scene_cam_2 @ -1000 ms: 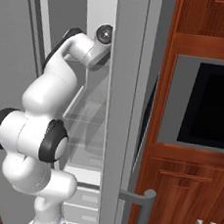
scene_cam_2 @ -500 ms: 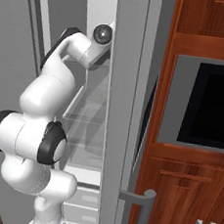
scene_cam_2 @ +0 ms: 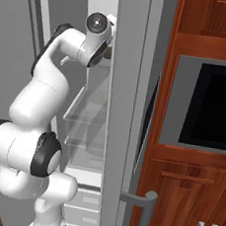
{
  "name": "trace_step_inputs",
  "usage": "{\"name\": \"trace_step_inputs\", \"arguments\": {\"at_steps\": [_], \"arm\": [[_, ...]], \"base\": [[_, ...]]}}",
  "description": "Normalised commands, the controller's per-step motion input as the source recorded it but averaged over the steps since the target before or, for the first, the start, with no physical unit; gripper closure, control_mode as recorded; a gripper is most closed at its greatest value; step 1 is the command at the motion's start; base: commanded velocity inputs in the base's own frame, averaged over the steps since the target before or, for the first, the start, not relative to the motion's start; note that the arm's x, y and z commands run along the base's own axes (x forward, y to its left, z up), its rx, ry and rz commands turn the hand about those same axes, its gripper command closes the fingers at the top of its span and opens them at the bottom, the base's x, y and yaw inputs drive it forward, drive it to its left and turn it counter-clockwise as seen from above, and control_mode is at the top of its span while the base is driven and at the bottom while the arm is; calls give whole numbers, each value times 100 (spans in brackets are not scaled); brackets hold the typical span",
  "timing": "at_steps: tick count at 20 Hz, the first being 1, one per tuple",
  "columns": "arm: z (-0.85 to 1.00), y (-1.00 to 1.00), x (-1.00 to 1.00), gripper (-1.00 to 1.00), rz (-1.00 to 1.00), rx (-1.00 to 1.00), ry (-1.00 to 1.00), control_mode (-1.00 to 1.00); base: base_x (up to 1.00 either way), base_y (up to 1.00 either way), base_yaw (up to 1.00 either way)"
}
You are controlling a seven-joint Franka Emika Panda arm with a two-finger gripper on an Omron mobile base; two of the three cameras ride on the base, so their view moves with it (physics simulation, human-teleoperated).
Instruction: Place the kiwi in the correct fridge rack based on whether it is a fruit or vegetable. Finally, close the fridge door.
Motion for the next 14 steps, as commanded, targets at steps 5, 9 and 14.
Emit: {"name": "trace_step_inputs", "arguments": {"at_steps": [5,9,14], "arm": [[-12,34,-93,-100,0,-6,2,-100],[-28,26,-100,-100,-3,0,0,-100],[-45,9,-100,-100,-22,5,-2,-100]], "base": [[0,0,0],[0,0,0],[0,0,0]]}}
